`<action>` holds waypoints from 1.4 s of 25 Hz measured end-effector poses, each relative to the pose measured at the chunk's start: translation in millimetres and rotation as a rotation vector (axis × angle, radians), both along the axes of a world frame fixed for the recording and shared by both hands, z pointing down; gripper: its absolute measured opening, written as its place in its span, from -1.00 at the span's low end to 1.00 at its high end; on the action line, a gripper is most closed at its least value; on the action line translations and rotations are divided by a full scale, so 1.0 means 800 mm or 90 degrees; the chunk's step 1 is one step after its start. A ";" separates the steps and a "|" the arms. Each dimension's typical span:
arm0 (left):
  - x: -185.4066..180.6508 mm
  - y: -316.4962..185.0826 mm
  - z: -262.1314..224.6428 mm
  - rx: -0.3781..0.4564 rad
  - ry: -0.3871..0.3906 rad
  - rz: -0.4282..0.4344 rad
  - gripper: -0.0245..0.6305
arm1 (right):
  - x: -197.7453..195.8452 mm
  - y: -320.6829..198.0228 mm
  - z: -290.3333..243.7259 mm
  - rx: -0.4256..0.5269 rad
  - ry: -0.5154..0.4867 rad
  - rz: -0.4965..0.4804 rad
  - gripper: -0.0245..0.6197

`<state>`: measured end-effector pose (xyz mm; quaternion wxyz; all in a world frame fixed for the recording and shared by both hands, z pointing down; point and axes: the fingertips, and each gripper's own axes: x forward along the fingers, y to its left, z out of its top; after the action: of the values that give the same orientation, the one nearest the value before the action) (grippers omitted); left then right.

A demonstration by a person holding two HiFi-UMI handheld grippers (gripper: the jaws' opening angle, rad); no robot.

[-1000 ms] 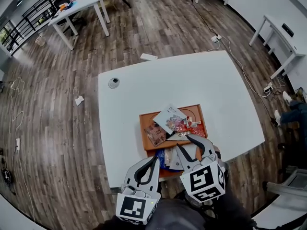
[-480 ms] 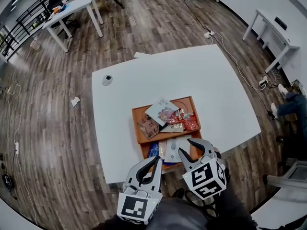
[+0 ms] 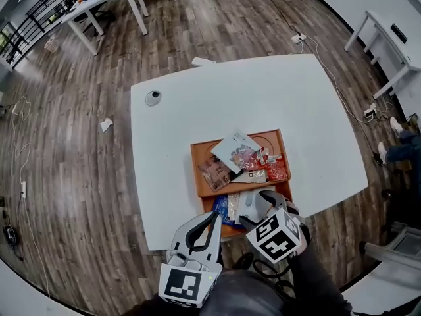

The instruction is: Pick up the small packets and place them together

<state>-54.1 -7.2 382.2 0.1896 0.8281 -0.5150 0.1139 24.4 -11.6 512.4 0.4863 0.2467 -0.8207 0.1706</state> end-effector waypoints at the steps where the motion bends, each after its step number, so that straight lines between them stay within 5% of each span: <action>1: -0.003 -0.002 0.002 -0.003 0.000 -0.002 -0.92 | 0.000 -0.001 0.005 -0.007 0.005 0.000 0.10; 7: -0.012 -0.012 0.012 -0.014 0.005 -0.010 -0.92 | 0.001 -0.010 0.014 -0.001 0.036 0.008 0.10; 10: -0.013 -0.013 0.012 -0.013 0.008 -0.010 -0.92 | 0.008 -0.016 0.011 0.026 0.046 0.014 -0.32; 11: -0.012 -0.013 0.011 -0.012 0.009 -0.010 -0.92 | 0.011 -0.019 0.011 0.034 0.051 0.015 -0.64; 12: -0.012 -0.012 0.011 -0.011 0.009 -0.010 -0.92 | 0.013 -0.020 0.011 0.040 0.055 0.014 -0.69; 23: 0.003 0.009 -0.019 0.031 0.002 0.003 -0.92 | 0.007 -0.002 -0.043 0.095 0.016 0.007 -0.76; 35: 0.026 0.040 -0.049 0.074 -0.010 0.019 -0.92 | 0.013 0.009 -0.138 0.190 -0.099 0.050 -0.75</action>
<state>-33.4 24.5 342.9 0.1354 0.8443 -0.5099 0.0935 34.8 -4.8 402.0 0.3723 0.3342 -0.8617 0.0848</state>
